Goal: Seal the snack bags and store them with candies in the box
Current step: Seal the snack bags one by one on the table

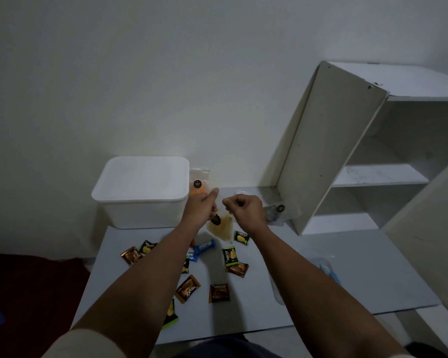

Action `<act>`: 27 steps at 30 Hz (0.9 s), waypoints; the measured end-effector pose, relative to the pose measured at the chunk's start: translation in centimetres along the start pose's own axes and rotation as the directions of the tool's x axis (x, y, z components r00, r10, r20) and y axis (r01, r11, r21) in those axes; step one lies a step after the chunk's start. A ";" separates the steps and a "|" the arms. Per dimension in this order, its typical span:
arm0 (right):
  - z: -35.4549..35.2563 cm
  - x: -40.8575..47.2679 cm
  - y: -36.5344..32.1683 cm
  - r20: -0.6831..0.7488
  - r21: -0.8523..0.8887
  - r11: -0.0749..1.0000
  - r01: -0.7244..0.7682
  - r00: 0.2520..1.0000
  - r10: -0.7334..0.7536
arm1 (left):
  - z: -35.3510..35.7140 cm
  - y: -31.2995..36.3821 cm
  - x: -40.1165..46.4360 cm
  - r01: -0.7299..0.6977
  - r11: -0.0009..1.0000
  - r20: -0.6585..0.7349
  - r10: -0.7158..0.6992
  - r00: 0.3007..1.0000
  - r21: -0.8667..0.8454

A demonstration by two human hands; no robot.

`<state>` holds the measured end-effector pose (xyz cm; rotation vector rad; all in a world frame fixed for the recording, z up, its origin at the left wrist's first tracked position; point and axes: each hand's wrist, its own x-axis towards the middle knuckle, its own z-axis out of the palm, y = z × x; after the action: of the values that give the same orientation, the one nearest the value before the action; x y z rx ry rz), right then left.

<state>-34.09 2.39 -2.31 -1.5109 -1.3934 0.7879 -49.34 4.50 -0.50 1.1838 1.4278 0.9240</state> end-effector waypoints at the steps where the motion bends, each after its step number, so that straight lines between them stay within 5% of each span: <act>1: 0.2 -0.2 -0.1 0.006 -0.030 0.999 0.028 1.000 -0.028 | 0.2 0.2 0.1 0.034 0.998 0.020 -0.033 0.999 -0.050; 10: 1.0 -0.7 -1.4 0.101 0.115 0.991 0.064 0.992 -0.076 | -0.4 1.2 0.6 0.113 0.981 0.086 -0.100 0.991 -0.159; 19: 1.1 -0.5 -3.6 0.205 0.344 0.912 -0.224 0.966 0.160 | -0.8 0.5 0.9 -0.004 0.990 0.100 0.018 0.995 -0.144; 27: 0.3 -0.1 -3.7 0.281 0.291 0.927 -0.236 0.947 0.154 | -1.4 0.5 0.3 -0.064 0.985 0.146 0.088 0.985 -0.158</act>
<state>-35.81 2.22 0.92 -1.3381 -1.2287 1.3075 -50.59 4.95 0.13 1.1739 1.1755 0.9573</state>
